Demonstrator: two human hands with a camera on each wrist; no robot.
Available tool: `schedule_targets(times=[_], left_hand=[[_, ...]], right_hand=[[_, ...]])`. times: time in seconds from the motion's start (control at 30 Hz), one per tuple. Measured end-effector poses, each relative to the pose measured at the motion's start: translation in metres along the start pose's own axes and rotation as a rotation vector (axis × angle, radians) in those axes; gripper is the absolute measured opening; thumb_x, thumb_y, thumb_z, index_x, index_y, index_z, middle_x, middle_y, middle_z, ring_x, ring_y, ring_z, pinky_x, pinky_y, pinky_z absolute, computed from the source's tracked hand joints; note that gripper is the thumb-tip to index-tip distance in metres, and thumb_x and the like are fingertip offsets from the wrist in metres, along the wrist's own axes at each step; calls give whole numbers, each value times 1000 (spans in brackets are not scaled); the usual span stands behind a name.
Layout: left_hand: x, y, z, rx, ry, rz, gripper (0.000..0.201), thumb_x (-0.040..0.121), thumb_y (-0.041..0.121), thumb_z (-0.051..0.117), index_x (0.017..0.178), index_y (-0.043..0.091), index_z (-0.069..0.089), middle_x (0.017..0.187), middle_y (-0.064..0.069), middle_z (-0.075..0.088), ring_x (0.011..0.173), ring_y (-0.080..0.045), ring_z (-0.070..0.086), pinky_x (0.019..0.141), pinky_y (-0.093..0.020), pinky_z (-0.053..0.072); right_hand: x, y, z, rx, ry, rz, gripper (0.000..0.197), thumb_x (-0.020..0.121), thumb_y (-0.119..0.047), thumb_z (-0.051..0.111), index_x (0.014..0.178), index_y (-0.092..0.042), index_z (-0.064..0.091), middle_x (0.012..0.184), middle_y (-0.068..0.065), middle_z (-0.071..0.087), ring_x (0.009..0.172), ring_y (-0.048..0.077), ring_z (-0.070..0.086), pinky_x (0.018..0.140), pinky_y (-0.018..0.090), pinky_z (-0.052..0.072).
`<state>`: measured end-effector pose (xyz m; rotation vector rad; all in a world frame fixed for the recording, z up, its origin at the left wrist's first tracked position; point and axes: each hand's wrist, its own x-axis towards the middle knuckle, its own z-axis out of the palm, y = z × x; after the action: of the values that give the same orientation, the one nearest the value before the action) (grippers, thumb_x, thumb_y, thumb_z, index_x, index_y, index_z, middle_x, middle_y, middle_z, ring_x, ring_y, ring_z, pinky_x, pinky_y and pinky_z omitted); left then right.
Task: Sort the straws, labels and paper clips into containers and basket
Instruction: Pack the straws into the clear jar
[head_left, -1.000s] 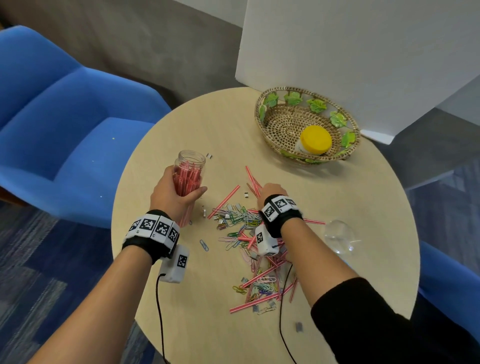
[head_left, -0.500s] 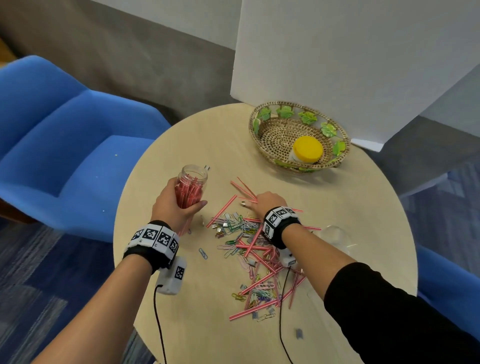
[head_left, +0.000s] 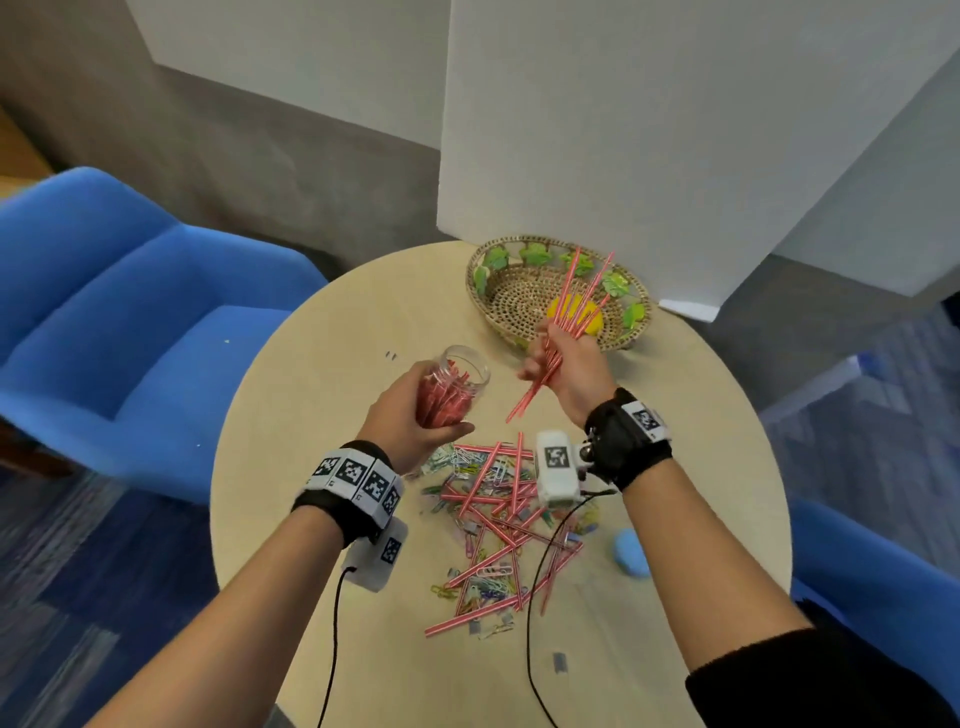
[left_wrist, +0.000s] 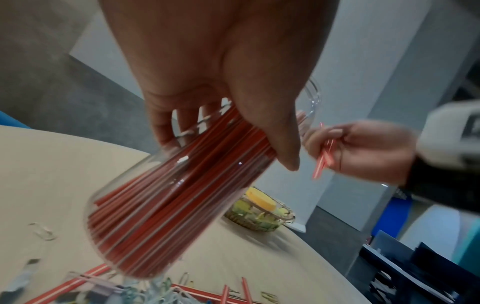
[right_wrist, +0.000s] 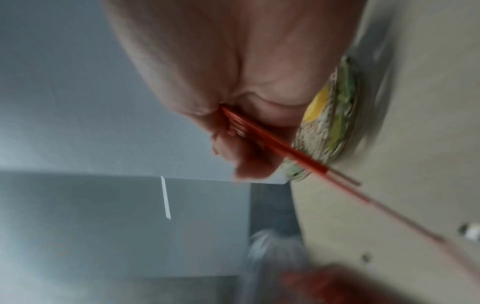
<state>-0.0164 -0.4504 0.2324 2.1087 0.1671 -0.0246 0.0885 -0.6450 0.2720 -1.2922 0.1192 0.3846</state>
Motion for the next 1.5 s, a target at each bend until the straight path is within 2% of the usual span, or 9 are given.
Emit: schedule_targets(times=[0.07,0.17,0.37,0.57,0.73,0.83,1.1,1.33,1.5], left_hand=[[-4,10,11,24,-40,29,81,67,41,90,134,23,49,124,2,66,111,-17,64,97,-36,52],[-12,19,24,74,-100,56,84,66,44,90,136,25,47,124,4,65,109,-16,64,95,-34,52],[-30,24,40,117,-181,75,74,67,41,89,128,28,50,119,4,67,104,-15,64,93,-38,53],[-35,30,43,-13,-196,81,73,65,37,90,125,28,49,104,19,64,91,11,60,77,-4,45],[-37,17,29,-46,-120,59,88,58,62,86,131,29,49,119,11,68,106,-8,66,94,-40,55],[-38,16,17,-8,-91,62,83,63,52,89,132,27,50,120,10,68,106,-10,66,95,-38,54],[-47,12,4,73,-104,76,78,66,44,90,130,27,49,115,9,67,97,-7,65,87,-25,51],[-51,4,8,37,-107,59,76,67,45,89,130,26,50,117,10,68,99,-6,64,82,-18,46],[-52,-1,15,38,-96,49,76,63,42,92,125,27,53,114,7,69,100,-12,66,90,-36,56]], right_hand=[[-20,-22,6,245,-86,-22,22,107,-17,35,94,-12,52,59,-5,32,45,8,30,44,22,33],[-43,-45,12,416,-215,-113,33,103,-30,41,72,-19,42,53,-7,22,41,7,19,38,21,18],[-72,-59,19,353,-90,-321,55,100,-40,49,56,-22,22,47,-6,16,38,11,13,38,20,17],[-85,-13,36,-63,-6,-258,53,101,-36,51,54,-18,34,50,0,28,44,17,28,50,28,34],[-80,-7,29,-384,16,-363,46,101,-30,54,58,-16,49,64,3,56,66,17,52,74,33,45],[-79,-7,27,-590,1,-415,38,97,-34,60,64,-17,52,56,-10,49,56,9,46,63,24,40],[-81,-2,39,-663,-75,-379,32,90,-31,70,65,-13,62,52,-5,57,42,10,47,47,24,38],[-86,-3,39,-870,-163,-383,32,86,-34,74,68,-9,66,59,3,61,51,10,50,56,30,43],[-89,-16,28,-1031,-317,-207,39,86,-39,74,73,-3,70,53,5,59,44,8,48,49,20,39]])
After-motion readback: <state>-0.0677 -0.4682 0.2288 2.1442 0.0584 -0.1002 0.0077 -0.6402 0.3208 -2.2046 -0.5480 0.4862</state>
